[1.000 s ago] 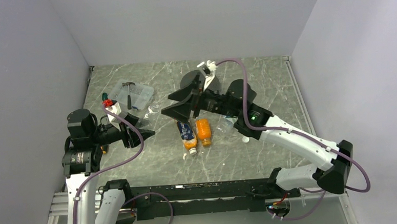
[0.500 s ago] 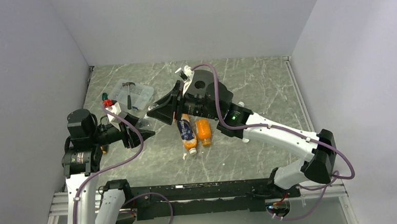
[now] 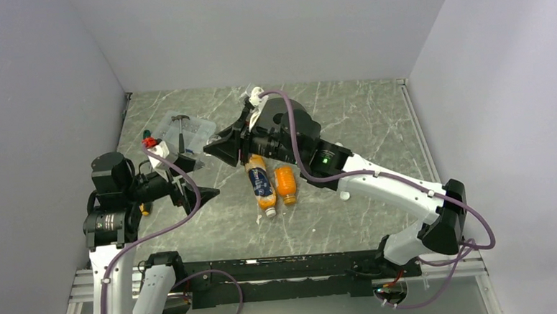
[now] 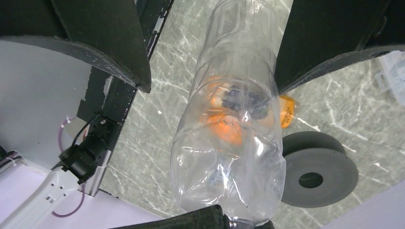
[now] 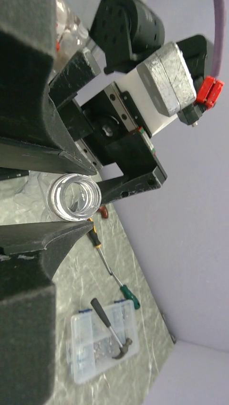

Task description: Unscrew the bottle caps

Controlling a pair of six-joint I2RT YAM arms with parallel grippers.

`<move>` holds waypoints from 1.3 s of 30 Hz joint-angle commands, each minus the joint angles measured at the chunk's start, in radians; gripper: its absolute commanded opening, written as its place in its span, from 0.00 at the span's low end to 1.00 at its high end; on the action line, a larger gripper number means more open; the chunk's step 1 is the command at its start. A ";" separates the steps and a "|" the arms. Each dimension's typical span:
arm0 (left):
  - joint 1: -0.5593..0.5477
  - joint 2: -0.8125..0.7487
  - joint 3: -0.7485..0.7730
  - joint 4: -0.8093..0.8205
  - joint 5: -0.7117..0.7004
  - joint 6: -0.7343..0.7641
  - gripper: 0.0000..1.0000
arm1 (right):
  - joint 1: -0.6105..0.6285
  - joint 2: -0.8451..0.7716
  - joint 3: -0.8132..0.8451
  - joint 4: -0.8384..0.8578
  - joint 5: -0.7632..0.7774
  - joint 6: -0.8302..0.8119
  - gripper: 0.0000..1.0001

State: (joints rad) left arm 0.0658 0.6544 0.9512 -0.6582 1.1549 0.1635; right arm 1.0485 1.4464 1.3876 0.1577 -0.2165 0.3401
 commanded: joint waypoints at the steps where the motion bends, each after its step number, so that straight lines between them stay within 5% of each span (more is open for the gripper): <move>1: 0.001 0.004 0.076 -0.119 -0.081 0.045 0.99 | -0.034 0.031 0.063 -0.039 0.112 -0.186 0.00; 10: 0.002 0.061 0.195 -0.255 -0.377 0.016 0.99 | -0.177 0.242 0.061 0.046 0.189 -0.305 0.00; 20: 0.002 0.030 0.204 -0.294 -0.383 0.049 0.99 | -0.209 0.523 0.314 0.052 0.276 -0.358 0.00; 29: 0.003 0.026 0.209 -0.319 -0.336 0.073 1.00 | -0.211 0.552 0.264 0.103 0.335 -0.329 0.00; 39: 0.002 0.016 0.199 -0.311 -0.314 0.074 0.99 | -0.211 0.535 0.142 0.167 0.356 -0.273 0.22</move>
State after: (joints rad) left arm 0.0662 0.6827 1.1255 -0.9714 0.8078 0.2214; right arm 0.8394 2.0136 1.5417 0.2729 0.1192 0.0441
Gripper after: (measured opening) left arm 0.994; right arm 0.380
